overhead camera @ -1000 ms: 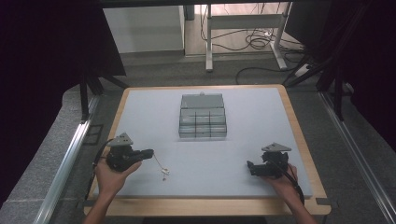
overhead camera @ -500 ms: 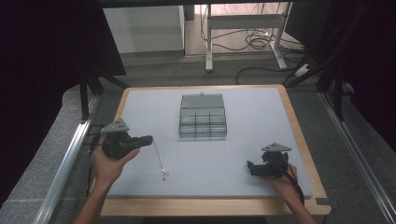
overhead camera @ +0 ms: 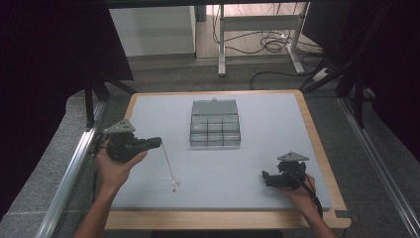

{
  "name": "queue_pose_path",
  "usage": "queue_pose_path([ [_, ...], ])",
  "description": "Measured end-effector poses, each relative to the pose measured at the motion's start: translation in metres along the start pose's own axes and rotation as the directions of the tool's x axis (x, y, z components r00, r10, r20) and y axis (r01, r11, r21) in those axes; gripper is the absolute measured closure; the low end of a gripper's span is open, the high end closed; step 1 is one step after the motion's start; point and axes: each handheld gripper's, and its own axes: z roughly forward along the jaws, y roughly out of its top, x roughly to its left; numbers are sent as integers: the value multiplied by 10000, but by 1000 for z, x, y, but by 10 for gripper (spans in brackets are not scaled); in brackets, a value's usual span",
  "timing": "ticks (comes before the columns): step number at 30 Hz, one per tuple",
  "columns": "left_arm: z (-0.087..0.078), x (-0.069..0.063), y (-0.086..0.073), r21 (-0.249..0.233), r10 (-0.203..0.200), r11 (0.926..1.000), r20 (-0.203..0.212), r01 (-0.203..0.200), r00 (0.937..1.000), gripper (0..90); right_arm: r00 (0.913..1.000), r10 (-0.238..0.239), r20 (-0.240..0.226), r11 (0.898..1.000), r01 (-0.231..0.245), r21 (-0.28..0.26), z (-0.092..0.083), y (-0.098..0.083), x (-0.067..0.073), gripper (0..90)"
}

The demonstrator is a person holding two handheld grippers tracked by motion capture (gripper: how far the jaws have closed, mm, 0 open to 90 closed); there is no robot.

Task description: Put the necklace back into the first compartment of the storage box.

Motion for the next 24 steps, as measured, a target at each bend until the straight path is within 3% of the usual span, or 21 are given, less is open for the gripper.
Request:
queue_pose_path([
  [24, -18, 0, 46, -381, 282, 9989, -218, -291, 9994, 895, 10000, 4, 15, 10000, -4, 9, 0, 0, 0, 13],
])
